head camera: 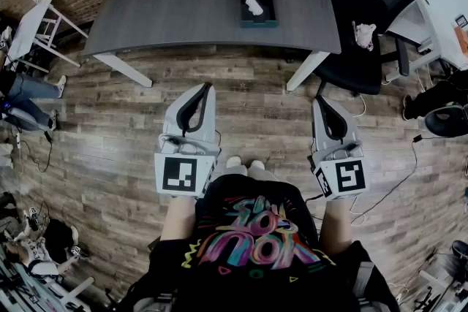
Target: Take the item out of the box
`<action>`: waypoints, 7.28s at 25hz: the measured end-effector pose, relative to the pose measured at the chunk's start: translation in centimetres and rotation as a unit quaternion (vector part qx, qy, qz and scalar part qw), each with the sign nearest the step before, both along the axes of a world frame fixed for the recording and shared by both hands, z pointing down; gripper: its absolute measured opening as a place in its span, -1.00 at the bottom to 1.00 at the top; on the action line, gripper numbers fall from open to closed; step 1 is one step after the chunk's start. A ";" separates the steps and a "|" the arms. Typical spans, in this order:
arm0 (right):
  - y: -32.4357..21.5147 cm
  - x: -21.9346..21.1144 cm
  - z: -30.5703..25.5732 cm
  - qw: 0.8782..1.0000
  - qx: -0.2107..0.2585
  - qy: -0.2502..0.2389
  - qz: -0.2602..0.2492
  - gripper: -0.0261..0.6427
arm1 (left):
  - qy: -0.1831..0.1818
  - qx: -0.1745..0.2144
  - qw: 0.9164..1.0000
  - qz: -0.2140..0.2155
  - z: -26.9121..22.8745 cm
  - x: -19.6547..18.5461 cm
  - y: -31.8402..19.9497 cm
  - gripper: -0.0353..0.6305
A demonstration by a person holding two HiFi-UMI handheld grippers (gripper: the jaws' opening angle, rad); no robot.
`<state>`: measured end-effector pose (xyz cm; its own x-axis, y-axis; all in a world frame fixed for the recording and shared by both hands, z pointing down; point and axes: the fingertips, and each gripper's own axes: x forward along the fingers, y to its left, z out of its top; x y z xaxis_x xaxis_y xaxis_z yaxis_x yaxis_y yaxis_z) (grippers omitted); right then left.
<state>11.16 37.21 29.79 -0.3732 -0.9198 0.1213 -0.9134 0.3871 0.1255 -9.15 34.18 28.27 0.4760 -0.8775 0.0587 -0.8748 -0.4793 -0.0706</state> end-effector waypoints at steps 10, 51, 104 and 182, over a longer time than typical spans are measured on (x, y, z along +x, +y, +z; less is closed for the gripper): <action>0.4 0.7 -0.6 1.000 0.012 -0.005 -0.002 -0.92 | 0.001 0.004 1.000 -0.012 -0.4 0.1 0.4 -0.89; -25.8 0.0 1.9 0.997 -0.031 0.015 0.075 -0.92 | 0.000 -0.034 0.999 0.021 2.9 -4.1 -27.3 -0.89; -50.9 3.4 1.3 0.999 -0.028 0.010 -0.029 -0.92 | -0.014 -0.017 0.999 -0.030 0.6 2.3 -50.4 -0.89; -46.2 -7.4 29.4 0.850 -0.450 0.216 -0.169 -0.39 | 0.002 -0.059 0.997 -0.049 4.8 -1.4 -52.2 -0.89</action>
<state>3.72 -9.02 59.17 -0.3395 -0.2308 0.9119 -0.6747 0.7352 -0.0651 -10.54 -18.05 33.08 0.3897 -0.9066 0.1618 -0.9177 -0.3971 -0.0151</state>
